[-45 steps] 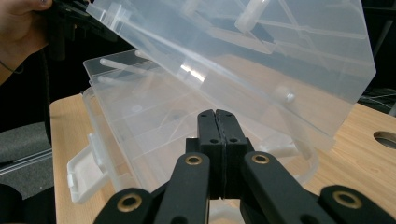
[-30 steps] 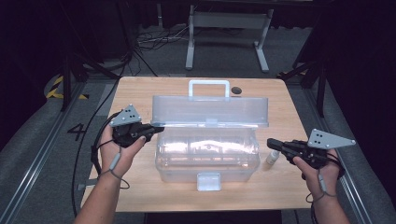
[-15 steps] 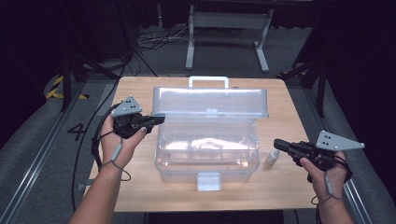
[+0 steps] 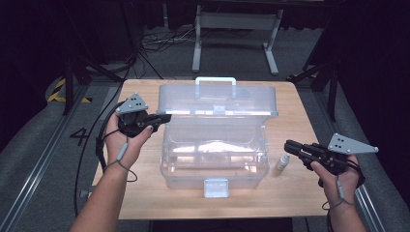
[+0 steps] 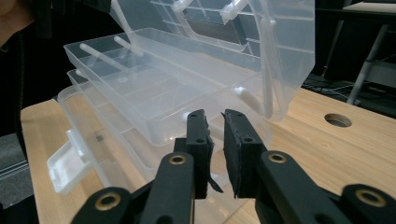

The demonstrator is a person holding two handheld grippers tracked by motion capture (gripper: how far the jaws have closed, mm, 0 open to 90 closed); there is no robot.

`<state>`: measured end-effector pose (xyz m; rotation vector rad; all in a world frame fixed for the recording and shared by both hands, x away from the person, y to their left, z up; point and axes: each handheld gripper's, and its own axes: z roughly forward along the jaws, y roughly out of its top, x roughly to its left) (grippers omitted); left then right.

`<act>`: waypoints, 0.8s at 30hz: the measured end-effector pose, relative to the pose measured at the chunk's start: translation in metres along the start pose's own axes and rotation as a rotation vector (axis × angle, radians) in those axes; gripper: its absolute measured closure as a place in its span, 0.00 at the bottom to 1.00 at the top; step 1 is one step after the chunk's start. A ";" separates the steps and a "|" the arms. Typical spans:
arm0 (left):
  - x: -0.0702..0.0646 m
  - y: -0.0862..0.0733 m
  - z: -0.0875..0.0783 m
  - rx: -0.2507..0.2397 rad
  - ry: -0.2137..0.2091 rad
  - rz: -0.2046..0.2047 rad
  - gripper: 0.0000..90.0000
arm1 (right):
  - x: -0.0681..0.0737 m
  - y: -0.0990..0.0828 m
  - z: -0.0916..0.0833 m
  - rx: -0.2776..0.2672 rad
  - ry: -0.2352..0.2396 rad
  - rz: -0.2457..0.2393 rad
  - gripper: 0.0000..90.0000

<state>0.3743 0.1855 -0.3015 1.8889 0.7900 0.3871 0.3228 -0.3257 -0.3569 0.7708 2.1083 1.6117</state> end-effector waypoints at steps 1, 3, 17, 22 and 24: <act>0.000 0.000 0.000 -0.003 0.000 0.002 1.00 | 0.000 0.000 0.000 -0.007 -0.010 -0.001 0.85; 0.001 0.000 0.000 -0.002 0.001 0.002 1.00 | 0.000 0.001 0.000 -0.008 -0.013 0.000 0.84; 0.002 0.004 0.002 -0.005 0.004 -0.002 1.00 | -0.003 0.020 0.014 -0.038 -0.095 0.023 0.57; 0.004 0.004 0.002 -0.007 -0.004 -0.006 1.00 | -0.002 0.031 0.019 -0.046 -0.138 0.020 0.55; 0.004 0.004 0.002 -0.007 -0.004 -0.007 1.00 | -0.002 0.036 0.025 -0.030 -0.163 0.017 0.54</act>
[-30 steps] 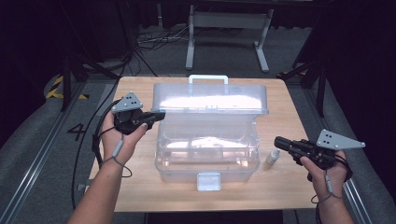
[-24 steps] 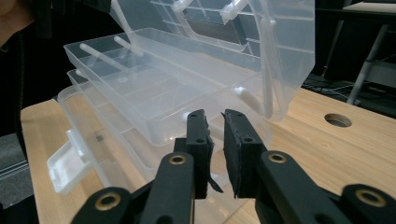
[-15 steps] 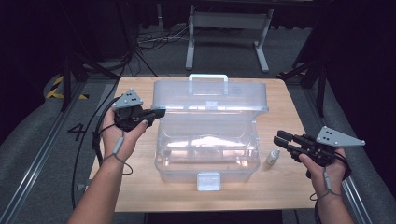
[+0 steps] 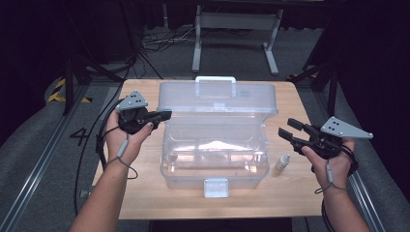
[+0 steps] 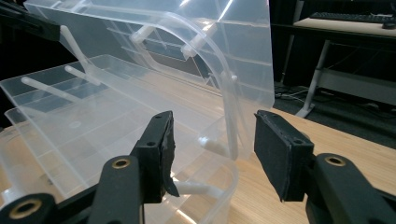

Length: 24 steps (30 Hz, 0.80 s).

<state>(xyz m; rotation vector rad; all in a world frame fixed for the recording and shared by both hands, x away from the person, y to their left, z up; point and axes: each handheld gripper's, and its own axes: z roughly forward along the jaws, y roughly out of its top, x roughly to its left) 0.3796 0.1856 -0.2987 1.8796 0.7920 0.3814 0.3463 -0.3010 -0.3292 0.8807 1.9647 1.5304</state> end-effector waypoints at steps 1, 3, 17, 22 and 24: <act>0.000 0.000 0.000 0.000 0.000 0.000 1.00 | 0.000 0.001 0.002 -0.001 -0.006 -0.001 0.54; 0.000 0.000 0.000 0.000 0.001 0.000 1.00 | 0.000 0.002 0.003 -0.001 -0.009 -0.003 0.53; 0.001 0.002 0.001 0.000 0.009 -0.006 1.00 | 0.005 0.019 0.028 0.019 -0.102 0.001 0.46; 0.001 0.003 0.001 0.000 0.011 -0.005 1.00 | 0.008 0.023 0.034 0.010 -0.122 -0.014 0.45; 0.001 0.003 0.002 -0.001 0.014 -0.007 1.00 | 0.008 0.025 0.037 0.011 -0.130 -0.017 0.44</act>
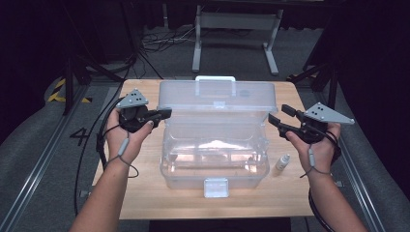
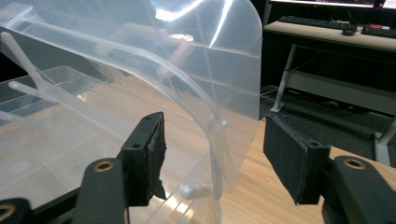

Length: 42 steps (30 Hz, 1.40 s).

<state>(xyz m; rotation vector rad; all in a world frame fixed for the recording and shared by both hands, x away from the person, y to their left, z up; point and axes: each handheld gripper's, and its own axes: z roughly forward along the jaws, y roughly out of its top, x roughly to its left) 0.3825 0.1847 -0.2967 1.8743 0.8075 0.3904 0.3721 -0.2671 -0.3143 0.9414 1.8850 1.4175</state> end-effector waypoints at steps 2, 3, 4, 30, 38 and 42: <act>0.001 0.000 0.000 -0.003 0.000 -0.001 1.00 | 0.001 0.001 0.003 -0.002 -0.013 -0.005 0.44; 0.001 0.001 0.000 -0.004 -0.002 -0.002 1.00 | 0.001 0.002 0.004 -0.004 -0.018 -0.004 0.44; 0.002 0.001 0.001 -0.004 0.000 0.003 1.00 | 0.001 0.002 0.005 -0.006 -0.022 -0.001 0.44; 0.006 0.007 0.004 -0.008 0.003 -0.013 1.00 | 0.015 0.014 0.027 -0.061 -0.147 -0.043 0.57; 0.006 0.005 0.004 -0.009 0.009 -0.010 1.00 | 0.016 0.015 0.028 -0.075 -0.158 -0.038 0.65; 0.006 0.003 0.004 -0.001 0.011 -0.013 1.00 | 0.016 0.017 0.027 -0.082 -0.170 -0.037 0.68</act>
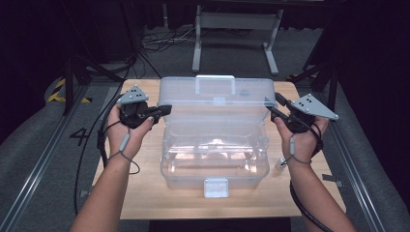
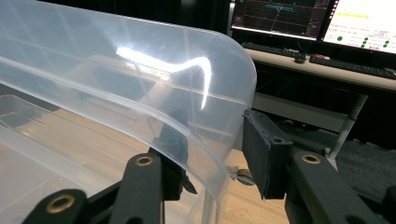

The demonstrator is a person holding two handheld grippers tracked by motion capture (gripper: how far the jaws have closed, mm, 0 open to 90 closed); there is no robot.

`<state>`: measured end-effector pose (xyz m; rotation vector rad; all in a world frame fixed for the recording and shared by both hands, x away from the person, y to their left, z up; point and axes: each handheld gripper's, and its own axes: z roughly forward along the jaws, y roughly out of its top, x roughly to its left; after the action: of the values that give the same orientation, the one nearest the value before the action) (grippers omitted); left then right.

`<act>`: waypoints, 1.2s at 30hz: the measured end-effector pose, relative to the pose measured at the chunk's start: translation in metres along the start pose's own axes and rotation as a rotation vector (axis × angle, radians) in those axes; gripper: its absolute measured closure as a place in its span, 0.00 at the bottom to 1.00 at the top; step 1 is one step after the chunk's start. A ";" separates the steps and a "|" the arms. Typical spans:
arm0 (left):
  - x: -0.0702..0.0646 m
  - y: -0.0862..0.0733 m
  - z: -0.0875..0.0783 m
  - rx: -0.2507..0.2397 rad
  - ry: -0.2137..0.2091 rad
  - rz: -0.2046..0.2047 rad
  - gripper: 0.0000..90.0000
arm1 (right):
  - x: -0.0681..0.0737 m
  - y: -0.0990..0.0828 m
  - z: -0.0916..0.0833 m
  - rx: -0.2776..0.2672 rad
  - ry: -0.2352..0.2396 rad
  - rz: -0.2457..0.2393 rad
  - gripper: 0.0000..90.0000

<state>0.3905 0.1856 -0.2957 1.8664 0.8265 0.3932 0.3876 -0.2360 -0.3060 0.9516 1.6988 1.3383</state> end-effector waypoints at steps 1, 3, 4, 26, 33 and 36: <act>0.000 0.000 0.000 0.001 0.000 -0.002 1.00 | 0.000 0.000 0.000 0.004 -0.004 -0.001 0.69; 0.000 -0.001 -0.001 0.003 0.001 -0.002 1.00 | 0.000 0.000 0.000 0.003 -0.006 0.000 0.69; 0.000 -0.001 -0.001 0.000 0.001 0.001 1.00 | 0.000 0.000 0.000 0.004 -0.010 -0.001 0.71; -0.008 -0.030 -0.038 0.000 0.038 0.043 0.87 | -0.007 0.001 0.003 0.042 0.005 0.047 0.77; 0.001 -0.048 -0.050 0.032 0.072 0.057 0.83 | -0.009 0.002 0.004 0.069 0.009 0.069 0.79; 0.007 -0.057 -0.051 0.072 0.101 0.044 0.83 | -0.010 0.003 0.006 0.073 0.005 0.071 0.80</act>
<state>0.3436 0.2392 -0.3251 1.9465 0.8788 0.4940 0.3971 -0.2416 -0.3028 1.0599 1.7425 1.3336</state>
